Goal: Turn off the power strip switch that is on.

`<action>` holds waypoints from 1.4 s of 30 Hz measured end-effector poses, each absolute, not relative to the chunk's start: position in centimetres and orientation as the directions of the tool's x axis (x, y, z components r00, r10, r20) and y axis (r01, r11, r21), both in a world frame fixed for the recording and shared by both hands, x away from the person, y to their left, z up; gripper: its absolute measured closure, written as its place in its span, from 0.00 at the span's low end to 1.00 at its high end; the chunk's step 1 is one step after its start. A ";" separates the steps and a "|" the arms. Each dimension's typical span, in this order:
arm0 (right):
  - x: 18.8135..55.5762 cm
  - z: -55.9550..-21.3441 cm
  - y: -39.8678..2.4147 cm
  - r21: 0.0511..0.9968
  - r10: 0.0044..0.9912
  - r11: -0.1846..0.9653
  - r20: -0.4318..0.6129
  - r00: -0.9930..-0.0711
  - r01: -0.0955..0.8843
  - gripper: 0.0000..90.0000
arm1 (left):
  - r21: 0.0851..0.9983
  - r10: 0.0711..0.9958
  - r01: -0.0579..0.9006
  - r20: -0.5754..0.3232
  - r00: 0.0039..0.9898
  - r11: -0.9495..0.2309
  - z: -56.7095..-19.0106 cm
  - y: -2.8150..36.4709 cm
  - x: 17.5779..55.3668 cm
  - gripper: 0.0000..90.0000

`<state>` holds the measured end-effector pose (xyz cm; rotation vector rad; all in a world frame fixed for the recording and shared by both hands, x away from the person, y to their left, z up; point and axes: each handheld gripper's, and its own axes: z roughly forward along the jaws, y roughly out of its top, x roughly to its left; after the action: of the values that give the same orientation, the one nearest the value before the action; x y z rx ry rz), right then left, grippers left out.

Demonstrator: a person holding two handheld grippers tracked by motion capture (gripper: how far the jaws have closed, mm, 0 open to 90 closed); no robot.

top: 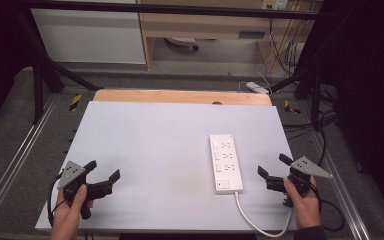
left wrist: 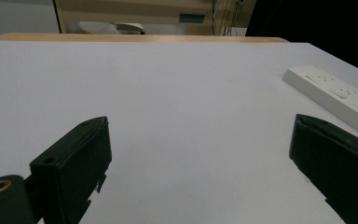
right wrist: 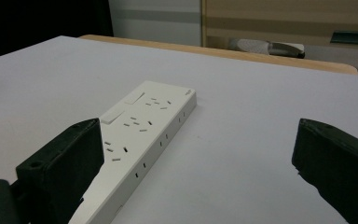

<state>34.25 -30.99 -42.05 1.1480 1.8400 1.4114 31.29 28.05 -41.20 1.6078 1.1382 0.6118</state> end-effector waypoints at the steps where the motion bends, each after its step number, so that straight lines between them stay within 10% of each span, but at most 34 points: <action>1: 34.2 -42.0 -31.0 0.951 0.871 0.083 0.076 -0.485 0.297 0.03 | 0.928 0.894 0.372 -0.142 0.424 -0.029 -41.2 28.0 31.3 0.06; 42: 33.9 -39.7 -29.6 0.954 0.901 0.036 0.097 -0.423 0.297 0.02 | 0.921 0.894 0.382 -0.106 0.436 -0.077 -41.4 27.6 31.3 0.06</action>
<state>33.87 -29.56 -39.68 1.2119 1.7624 1.4027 31.33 27.64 -41.37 1.6647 1.1248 0.6249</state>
